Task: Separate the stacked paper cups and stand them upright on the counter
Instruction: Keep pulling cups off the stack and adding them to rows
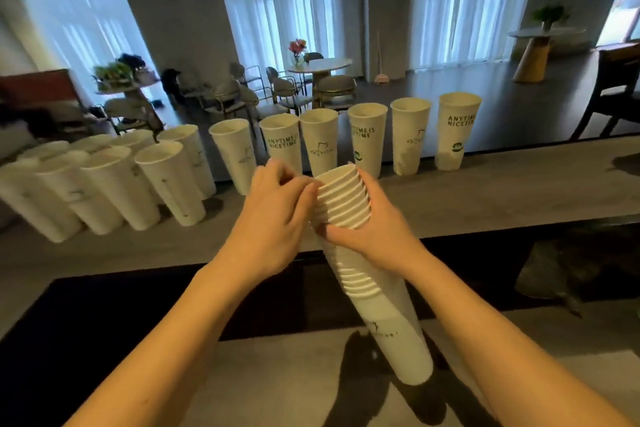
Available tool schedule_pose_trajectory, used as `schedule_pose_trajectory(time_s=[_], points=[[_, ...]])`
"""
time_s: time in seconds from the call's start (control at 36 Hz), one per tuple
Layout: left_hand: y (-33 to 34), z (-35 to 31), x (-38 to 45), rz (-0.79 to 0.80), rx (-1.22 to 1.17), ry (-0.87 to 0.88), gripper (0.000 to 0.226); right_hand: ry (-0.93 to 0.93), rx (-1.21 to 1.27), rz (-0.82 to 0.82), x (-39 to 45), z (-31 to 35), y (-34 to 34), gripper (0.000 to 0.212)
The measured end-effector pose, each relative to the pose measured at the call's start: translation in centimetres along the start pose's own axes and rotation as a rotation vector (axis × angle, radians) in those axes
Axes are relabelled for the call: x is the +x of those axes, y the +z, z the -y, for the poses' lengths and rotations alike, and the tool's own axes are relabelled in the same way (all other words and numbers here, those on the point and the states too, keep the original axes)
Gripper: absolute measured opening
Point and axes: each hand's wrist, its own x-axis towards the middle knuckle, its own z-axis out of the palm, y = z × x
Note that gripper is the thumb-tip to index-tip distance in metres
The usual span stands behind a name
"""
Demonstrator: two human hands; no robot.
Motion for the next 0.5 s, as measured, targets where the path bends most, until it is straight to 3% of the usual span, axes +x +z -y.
schedule_pose_trajectory(time_s=[0.06,0.19,0.36,0.5], points=[[-2.5,1.4,0.2,0.003,0.048,0.018,0.047,-0.036,-0.033,0.045,1.3,1.5,1.5,0.102],[-5.9,3.3,0.6,0.333,-0.124,-0.069,0.028,-0.065,-0.110,0.137,3.0,3.5,3.6,0.104],[-7.3,6.3,0.5,0.278,-0.227,-0.135,0.021,-0.076,-0.160,0.242,4.6,5.1,5.3,0.078],[-7.5,7.4,1.1,0.275,-0.314,-0.205,0.015,-0.068,-0.196,0.268,6.0,5.0,5.9,0.093]])
